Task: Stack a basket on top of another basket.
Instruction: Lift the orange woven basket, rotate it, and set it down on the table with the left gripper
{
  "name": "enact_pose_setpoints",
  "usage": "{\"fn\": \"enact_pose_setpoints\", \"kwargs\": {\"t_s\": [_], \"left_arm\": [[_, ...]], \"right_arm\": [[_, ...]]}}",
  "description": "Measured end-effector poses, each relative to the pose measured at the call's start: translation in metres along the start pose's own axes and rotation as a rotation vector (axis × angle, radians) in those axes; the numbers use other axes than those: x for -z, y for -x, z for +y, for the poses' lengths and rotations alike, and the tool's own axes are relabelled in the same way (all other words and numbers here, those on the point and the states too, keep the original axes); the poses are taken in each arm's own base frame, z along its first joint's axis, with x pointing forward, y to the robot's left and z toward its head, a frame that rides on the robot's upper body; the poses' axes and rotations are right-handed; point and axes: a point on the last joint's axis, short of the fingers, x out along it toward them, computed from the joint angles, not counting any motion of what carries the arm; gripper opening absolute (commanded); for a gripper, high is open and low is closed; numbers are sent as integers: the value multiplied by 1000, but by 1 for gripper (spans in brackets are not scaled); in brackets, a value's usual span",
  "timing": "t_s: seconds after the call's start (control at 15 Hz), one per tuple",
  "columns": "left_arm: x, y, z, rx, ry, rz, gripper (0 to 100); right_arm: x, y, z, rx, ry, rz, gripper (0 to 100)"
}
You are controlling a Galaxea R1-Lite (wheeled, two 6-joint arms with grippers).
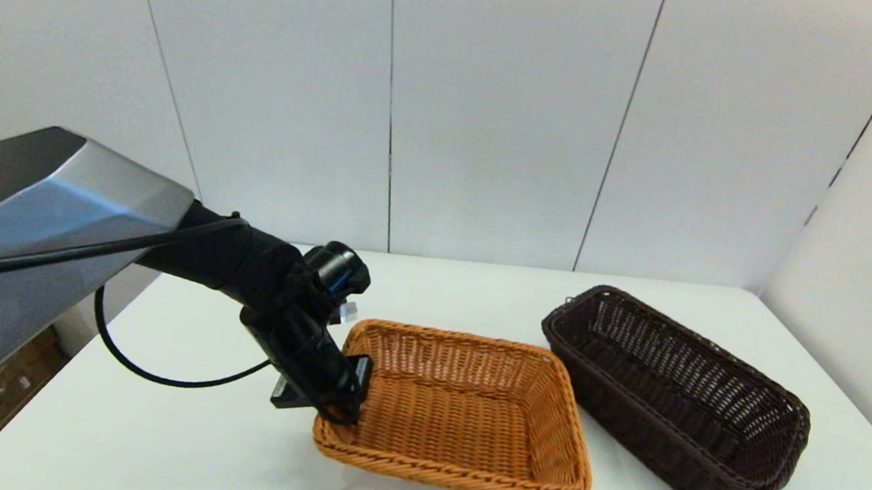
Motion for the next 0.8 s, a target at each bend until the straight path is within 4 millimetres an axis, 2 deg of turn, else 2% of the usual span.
{"fn": "enact_pose_setpoints", "kwargs": {"t_s": [0.8], "left_arm": [[0, -3, 2, -10, 47, 6, 0]], "right_arm": [[0, 0, 0, 0, 0, 1, 100]]}}
